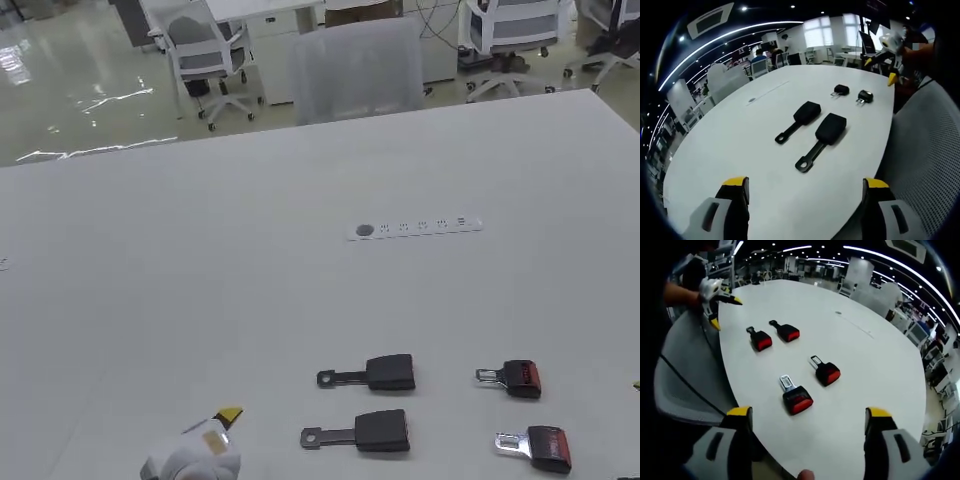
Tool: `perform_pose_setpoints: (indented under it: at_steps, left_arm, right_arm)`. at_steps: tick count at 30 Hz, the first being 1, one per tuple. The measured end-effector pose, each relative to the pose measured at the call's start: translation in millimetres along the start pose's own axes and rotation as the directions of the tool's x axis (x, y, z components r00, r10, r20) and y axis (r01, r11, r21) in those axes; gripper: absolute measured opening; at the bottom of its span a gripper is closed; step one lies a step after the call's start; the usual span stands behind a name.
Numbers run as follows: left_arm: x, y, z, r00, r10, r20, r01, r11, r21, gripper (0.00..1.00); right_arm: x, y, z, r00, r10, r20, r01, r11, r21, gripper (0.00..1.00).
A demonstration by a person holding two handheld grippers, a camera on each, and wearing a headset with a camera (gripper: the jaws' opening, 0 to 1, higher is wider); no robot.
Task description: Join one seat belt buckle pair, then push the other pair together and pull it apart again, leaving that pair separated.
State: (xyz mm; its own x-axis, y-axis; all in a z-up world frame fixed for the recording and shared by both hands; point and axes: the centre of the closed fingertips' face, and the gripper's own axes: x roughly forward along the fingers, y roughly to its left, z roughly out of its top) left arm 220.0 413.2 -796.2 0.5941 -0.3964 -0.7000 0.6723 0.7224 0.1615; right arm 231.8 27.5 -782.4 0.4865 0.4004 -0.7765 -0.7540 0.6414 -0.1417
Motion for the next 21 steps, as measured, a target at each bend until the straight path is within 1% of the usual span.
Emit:
perform_pose_setpoints:
  at_steps: [2,4,6,9,12,16,18,19,21]
  left_arm:
    - [-0.2,1.0,-1.2,1.0,0.006,-0.006,-0.006,1.0,0.002,0.95]
    - [0.4,2.2,-4.3,0.9996,0.013,-0.023,-0.013,1.0,0.015,0.94]
    - [0.8,2.5,-4.5,0.9996,0.014,-0.025,-0.014,1.0,0.013,0.94]
    - [0.1,3.3,-5.2,0.9994,0.021,-0.028,-0.02,1.0,0.018,0.94]
    - [0.2,3.1,-5.6,0.9992,0.022,-0.035,-0.021,1.0,0.022,0.94]
    - [-0.2,0.8,-3.4,0.9993,0.018,-0.032,-0.017,0.999,0.03,0.94]
    - [-0.3,-1.3,-4.0,0.9991,0.012,-0.04,-0.01,0.999,0.047,0.94]
    - [-0.1,-2.6,-5.9,0.9986,0.007,-0.053,-0.004,0.998,0.061,0.95]
    - [0.7,-2.1,-9.9,0.9972,0.001,-0.074,0.004,0.997,0.072,0.96]
  right_arm:
    - [0.0,-0.7,-2.0,0.9999,-0.001,-0.012,0.001,1.0,-0.007,0.92]
    - [0.2,-0.9,-3.9,0.9997,-0.002,-0.023,0.001,1.0,-0.014,0.89]
    - [1.2,-0.4,-4.9,0.9996,0.0,-0.027,-0.001,1.0,-0.027,0.87]
    - [1.7,-0.7,-4.0,0.9997,0.004,-0.024,-0.005,1.0,-0.02,0.86]
    - [4.4,-5.3,-4.9,0.9996,0.007,-0.026,-0.008,1.0,-0.019,0.84]
    - [5.6,-10.5,-4.3,0.9996,0.005,-0.029,-0.006,1.0,-0.026,0.84]
    - [4.6,-13.9,-2.5,0.9997,0.002,-0.026,-0.003,0.999,-0.036,0.84]
    - [4.4,-16.7,-2.0,0.9997,0.0,-0.024,-0.001,0.999,-0.037,0.84]
    - [4.3,-20.2,-1.6,0.9997,-0.005,-0.022,0.004,0.999,-0.034,0.84]
